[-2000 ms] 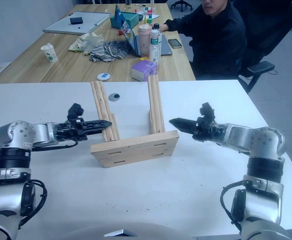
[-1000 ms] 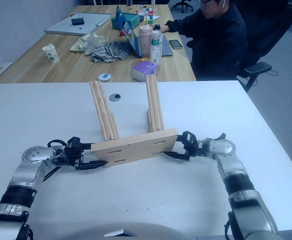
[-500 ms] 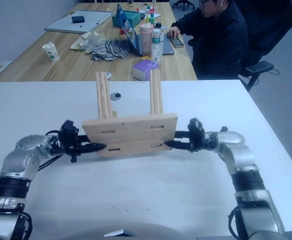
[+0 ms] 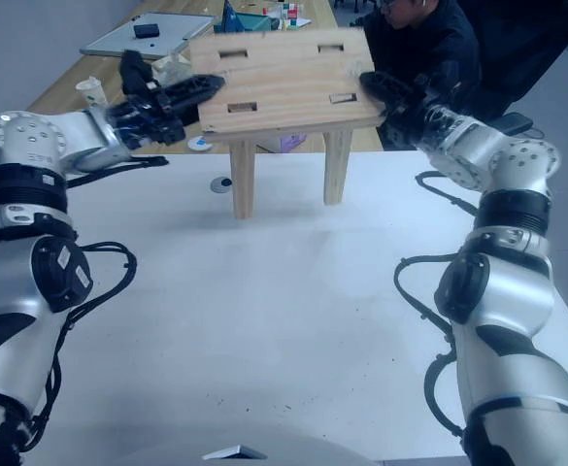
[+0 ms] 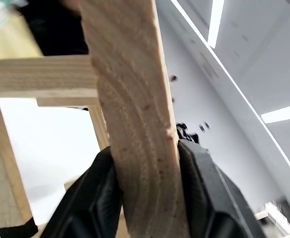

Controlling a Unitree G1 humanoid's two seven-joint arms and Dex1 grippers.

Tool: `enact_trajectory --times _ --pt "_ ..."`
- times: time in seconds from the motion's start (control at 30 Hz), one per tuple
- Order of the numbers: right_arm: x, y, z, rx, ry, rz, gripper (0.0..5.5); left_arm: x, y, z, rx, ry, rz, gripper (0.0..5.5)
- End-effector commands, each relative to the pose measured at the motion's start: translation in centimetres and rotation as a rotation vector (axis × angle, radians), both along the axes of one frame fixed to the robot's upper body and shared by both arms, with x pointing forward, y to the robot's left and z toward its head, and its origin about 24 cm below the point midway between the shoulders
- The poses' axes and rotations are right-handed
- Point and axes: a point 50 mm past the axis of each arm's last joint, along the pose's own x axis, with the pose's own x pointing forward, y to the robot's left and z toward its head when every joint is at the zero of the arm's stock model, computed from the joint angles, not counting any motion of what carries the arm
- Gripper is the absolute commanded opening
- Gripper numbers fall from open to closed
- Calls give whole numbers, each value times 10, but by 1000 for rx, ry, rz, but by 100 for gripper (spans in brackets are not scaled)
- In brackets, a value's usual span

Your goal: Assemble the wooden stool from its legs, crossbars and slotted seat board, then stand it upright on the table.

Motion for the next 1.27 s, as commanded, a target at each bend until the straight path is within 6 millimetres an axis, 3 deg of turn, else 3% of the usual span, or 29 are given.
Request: enact_trajectory --times 0.03,0.13,0.17,0.37,0.47,0.53,0.6,0.67,0.73,0.8,0.97,1.1,1.27 --pt "13 17 10 17 56 -61 173 12 15 -32 194 125 234 158" --pt "14 16 1 10 84 -74 169 14 22 -35 157 126 283 207" --pt "13 16 2 17 75 -63 199 14 23 -32 132 116 288 245" --pt "12 2 18 100 1 -97 288 17 30 -14 -40 60 341 324" --pt "12 -20 18 71 -78 -232 332 21 55 -7 -74 -1 526 357" --pt "9 -45 -11 -127 -134 -459 332 23 75 -25 131 -65 730 357" --pt "-1 -55 -41 -317 -225 -594 332 18 88 -51 415 -152 886 357" --pt "-16 -52 -69 -409 -326 -717 332 6 98 -79 729 -297 999 357" --pt "-30 -49 -95 -475 -340 -819 332 -7 97 -102 880 -386 1043 357" --pt "-41 -44 -113 -541 -333 -873 332 -14 91 -121 927 -390 1031 357" --pt "-58 -19 -140 -745 -421 -798 332 -24 74 -149 923 -375 989 357" --pt "-62 2 -156 -775 -408 -764 332 -25 68 -153 914 -367 969 357" --pt "-65 24 -169 -807 -373 -733 332 -19 71 -142 902 -382 987 357"
